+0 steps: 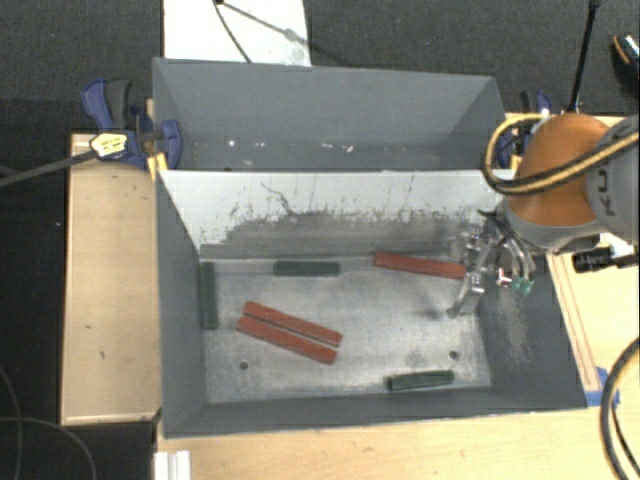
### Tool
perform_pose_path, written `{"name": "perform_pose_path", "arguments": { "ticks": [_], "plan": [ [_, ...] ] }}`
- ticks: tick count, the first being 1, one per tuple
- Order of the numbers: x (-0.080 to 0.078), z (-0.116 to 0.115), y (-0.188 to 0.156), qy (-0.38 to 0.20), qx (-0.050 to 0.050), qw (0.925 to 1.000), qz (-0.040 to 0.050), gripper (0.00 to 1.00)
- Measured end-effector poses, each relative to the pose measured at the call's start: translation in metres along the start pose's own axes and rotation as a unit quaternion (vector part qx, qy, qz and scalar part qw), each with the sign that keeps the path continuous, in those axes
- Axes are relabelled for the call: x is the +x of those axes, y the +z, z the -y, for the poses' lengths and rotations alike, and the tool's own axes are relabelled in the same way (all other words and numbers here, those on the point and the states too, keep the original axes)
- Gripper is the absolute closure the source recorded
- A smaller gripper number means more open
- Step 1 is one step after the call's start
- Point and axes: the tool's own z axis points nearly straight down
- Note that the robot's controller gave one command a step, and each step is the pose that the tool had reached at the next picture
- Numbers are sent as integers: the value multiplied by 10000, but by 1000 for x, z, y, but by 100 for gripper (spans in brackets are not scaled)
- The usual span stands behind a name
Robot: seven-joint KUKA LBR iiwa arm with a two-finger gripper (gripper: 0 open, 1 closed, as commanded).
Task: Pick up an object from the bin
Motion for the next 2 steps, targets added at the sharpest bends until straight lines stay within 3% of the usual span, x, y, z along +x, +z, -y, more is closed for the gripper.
{"name": "perform_pose_path", "arguments": {
  "ticks": [1, 2],
  "plan": [
    [-1, -1, 15, -99, 1, 10000, 11, 0],
    [-1, -1, 14, -110, 2, 9999, 18, 100]
  ]
}}
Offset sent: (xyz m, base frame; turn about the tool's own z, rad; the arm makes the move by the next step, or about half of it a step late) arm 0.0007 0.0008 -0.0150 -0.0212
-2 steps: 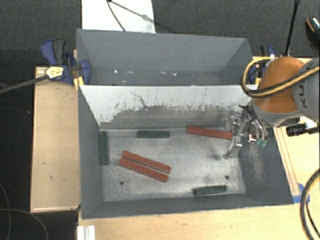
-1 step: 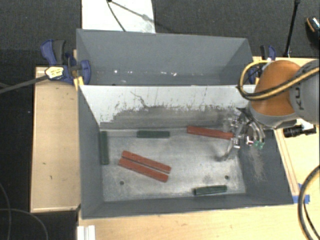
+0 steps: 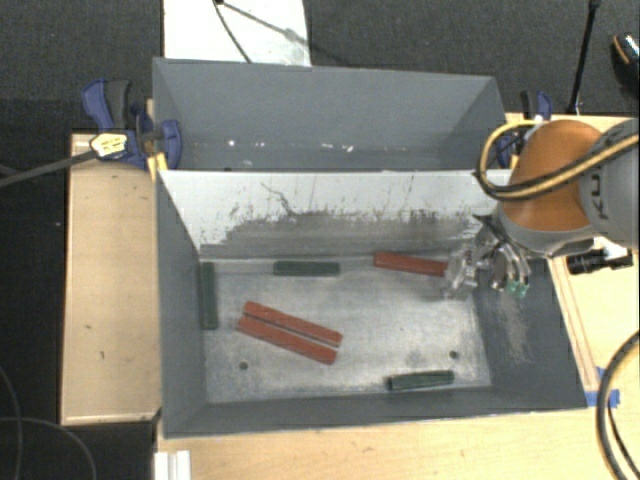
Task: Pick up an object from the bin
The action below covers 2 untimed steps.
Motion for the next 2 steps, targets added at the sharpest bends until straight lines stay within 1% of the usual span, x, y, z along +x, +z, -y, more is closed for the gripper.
{"name": "perform_pose_path", "arguments": {
  "ticks": [1, 2],
  "plan": [
    [0, 0, 0, -8, 1, 10000, 0, 0],
    [-5, 2, 10, 545, -5, 9985, 13, 0]
  ]
}}
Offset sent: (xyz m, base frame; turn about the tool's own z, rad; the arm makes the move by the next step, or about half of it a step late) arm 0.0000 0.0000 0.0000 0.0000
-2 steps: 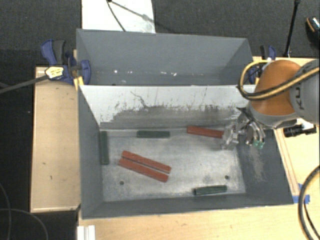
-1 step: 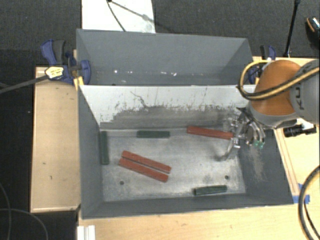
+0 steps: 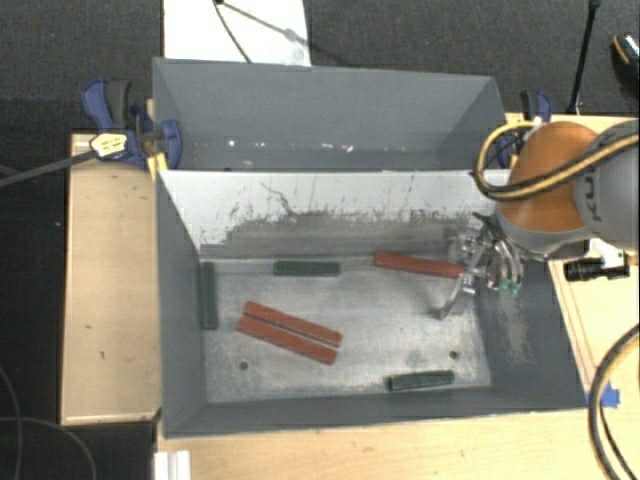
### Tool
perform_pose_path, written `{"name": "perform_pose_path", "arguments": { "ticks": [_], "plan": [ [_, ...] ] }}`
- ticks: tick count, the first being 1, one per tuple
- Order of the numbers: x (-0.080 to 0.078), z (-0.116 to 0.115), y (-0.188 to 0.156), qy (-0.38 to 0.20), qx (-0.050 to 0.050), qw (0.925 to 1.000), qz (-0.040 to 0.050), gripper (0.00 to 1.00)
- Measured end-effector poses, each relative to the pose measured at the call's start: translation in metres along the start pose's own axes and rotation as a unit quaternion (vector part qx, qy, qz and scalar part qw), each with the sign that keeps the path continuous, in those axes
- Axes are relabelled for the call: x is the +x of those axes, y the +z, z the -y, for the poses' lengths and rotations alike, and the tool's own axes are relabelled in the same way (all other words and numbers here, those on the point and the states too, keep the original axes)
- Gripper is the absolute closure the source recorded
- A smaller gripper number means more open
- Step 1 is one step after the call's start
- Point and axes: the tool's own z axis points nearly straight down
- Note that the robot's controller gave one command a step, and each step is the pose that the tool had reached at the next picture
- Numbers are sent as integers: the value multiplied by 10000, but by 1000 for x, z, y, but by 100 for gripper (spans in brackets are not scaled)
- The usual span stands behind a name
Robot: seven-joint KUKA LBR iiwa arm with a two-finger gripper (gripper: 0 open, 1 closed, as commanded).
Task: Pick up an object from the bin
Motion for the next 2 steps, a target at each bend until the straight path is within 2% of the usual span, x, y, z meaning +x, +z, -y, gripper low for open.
{"name": "perform_pose_path", "arguments": {
  "ticks": [1, 2],
  "plan": [
    [0, 0, 0, -11, 3, 10000, 1, 100],
    [30, -14, -166, -123, -8, 9999, 42, 100]
  ]
}}
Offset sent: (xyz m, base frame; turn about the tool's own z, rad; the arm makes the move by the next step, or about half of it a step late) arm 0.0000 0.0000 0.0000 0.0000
